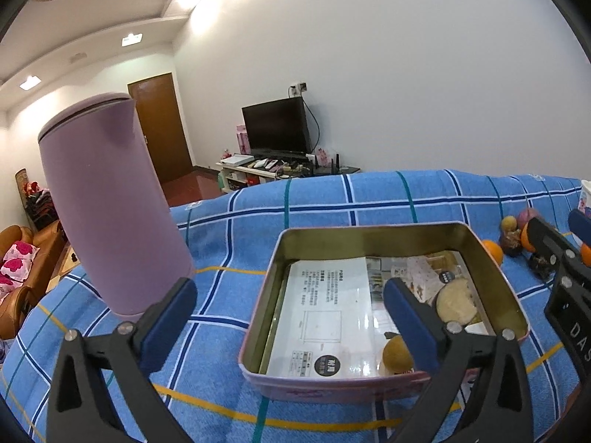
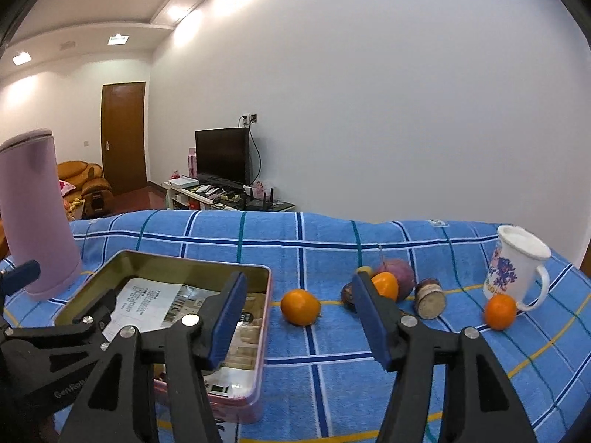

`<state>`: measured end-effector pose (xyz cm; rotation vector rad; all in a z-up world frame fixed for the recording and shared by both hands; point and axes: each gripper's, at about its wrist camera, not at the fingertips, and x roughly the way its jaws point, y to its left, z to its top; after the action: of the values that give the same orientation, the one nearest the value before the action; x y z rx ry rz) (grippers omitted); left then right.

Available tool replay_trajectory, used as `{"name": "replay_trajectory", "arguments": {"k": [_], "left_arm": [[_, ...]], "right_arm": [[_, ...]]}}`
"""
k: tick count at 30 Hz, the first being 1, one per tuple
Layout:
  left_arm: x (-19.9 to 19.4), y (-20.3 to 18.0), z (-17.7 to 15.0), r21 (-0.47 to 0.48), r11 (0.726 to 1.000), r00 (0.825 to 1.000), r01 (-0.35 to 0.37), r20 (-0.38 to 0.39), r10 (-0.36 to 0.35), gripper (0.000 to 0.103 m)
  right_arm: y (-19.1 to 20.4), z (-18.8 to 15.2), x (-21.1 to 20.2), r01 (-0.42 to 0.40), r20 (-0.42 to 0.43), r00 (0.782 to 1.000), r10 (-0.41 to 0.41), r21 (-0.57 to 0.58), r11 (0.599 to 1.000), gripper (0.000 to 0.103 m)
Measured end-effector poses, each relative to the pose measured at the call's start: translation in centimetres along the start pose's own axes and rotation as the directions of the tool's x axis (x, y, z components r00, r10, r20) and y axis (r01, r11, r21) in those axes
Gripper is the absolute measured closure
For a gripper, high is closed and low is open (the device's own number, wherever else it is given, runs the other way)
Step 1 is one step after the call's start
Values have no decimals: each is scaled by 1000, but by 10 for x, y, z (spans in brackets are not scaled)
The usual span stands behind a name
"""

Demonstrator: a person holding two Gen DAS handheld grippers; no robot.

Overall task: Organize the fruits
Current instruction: 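Grasp the orange with the right gripper while the left grasps a dark mangosteen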

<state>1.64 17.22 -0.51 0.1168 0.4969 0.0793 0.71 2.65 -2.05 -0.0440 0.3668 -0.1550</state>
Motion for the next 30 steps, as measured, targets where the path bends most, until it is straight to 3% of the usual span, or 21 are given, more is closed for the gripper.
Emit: {"name": "replay_trajectory", "arguments": {"k": [7,18,30], "left_arm": [[-8,-2,-2,-12,1000,1000,6,15,-5,0],[-22,-23,-5,8,998,998,64,16,-64,0],[-32,-57,-8,52,992,993,115,-15,-115,0]], "right_arm": [[-8,-1,-4,48,10,999,-48,-16,999,42],[-44,-6,2,97,-64,993,-95,31,995,42],[-128,-19,6,195,-181,969,-169,134,972,42]]}}
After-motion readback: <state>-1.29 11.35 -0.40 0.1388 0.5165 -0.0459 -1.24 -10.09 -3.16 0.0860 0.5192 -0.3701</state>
